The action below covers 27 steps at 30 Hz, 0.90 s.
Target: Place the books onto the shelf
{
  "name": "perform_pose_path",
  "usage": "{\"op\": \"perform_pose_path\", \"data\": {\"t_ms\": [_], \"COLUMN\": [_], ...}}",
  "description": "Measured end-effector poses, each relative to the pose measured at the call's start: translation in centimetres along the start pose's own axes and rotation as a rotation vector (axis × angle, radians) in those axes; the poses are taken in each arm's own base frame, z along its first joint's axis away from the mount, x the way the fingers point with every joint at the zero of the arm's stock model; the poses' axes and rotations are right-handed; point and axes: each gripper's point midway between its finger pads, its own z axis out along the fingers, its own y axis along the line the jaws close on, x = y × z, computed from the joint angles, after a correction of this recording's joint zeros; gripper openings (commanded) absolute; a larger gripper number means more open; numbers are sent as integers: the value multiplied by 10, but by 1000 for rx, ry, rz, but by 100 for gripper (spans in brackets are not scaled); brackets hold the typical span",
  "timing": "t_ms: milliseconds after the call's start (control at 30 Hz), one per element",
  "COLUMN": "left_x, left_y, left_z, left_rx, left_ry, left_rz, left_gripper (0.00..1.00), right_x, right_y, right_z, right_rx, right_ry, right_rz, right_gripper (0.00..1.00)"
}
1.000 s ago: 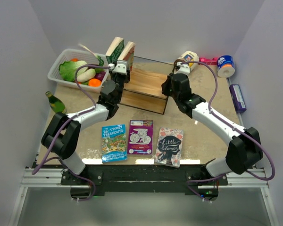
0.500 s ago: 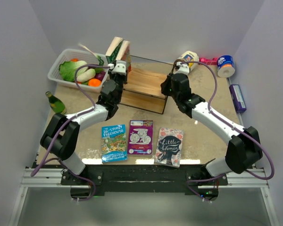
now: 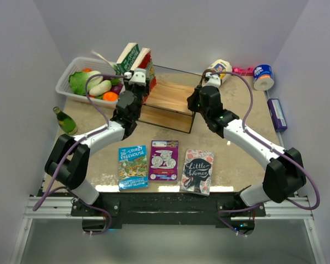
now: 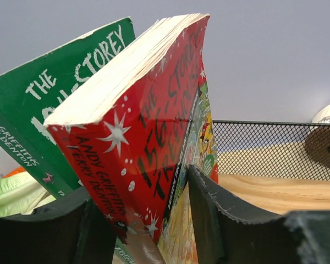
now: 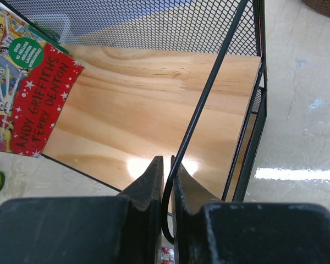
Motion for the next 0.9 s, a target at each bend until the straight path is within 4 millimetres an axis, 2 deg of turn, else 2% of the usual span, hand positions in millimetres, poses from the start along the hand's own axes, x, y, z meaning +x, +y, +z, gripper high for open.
{"op": "perform_pose_path", "data": {"t_ms": [267,467,500,567,600,900], "left_x": [-10,-16,-18,-22,-23,-26], "left_y": [9,16,15,10,7,-1], "left_z": [-2,-3,-3,-4,-5,-6], "left_rx": [-33,-52,-45,-21,-8,0], "left_ry": [-8,-17,-22,-35,-38,-64], "left_rz": [8,23,28,35,46,178], "left_gripper": [58,29,17,9,0,0], "right_x": [0,0,0,0,0,0], "right_y": [0,0,0,0,1,1], "right_z": [0,0,0,0,0,1], "right_rx": [0,0,-1,-2,-4,-5], "right_ry": [0,0,1,1,1,-1], "right_rz": [0,0,0,0,0,2], "right_gripper": [0,0,0,0,0,0]}}
